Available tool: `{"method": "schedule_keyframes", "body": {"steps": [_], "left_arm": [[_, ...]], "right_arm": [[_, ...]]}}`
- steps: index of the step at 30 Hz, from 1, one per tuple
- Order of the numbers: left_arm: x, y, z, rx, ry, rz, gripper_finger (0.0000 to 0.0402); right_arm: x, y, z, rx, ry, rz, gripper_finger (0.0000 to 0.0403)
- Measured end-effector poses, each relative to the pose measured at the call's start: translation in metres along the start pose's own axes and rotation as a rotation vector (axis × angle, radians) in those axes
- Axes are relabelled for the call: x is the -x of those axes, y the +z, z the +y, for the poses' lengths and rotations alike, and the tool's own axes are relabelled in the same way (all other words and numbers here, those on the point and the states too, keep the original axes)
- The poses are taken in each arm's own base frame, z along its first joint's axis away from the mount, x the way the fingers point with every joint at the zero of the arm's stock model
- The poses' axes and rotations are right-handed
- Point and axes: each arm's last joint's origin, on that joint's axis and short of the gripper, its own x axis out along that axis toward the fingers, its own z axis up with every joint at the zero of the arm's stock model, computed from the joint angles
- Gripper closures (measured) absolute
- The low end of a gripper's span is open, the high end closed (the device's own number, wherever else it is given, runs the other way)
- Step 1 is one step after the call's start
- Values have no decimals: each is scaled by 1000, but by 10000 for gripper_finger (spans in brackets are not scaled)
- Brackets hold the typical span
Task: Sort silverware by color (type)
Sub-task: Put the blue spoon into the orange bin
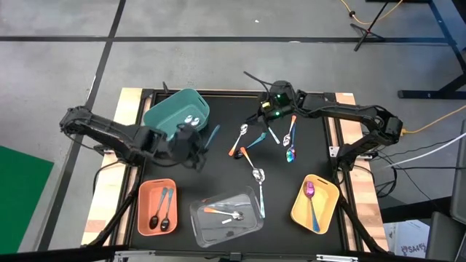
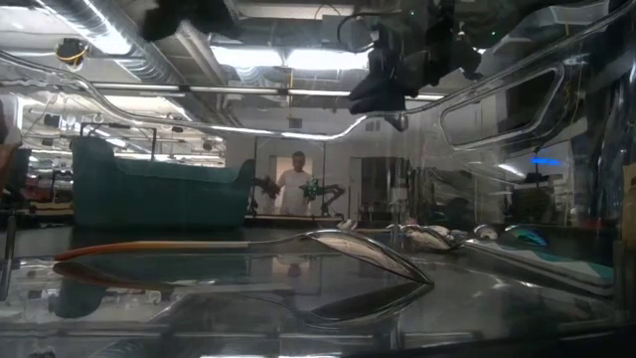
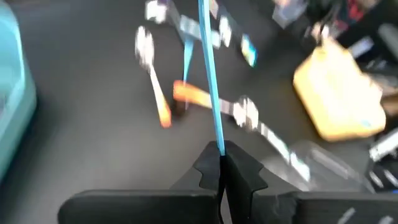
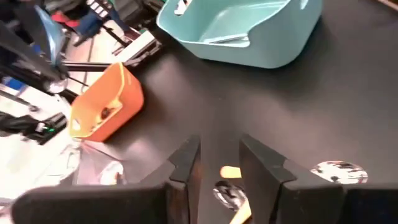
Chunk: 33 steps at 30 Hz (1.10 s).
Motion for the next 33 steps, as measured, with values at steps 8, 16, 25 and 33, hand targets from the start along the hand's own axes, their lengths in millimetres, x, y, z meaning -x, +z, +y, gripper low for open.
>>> {"method": "schedule_keyframes", "body": {"steps": [8,16,25,33], "left_arm": [[30,-59,-21,203,-61,180,401],[54,-117,-36,379,-77,319,401],[66,-162,-40,448,-20,435,401],[76,-186,-32,458,109,569,401]], "right_arm": [[0,0,0,51,-4,3,308],[0,-8,-3,89,-46,71,308],[1,-12,-5,70,-64,104,308],[1,-12,-5,70,-65,103,308]]}}
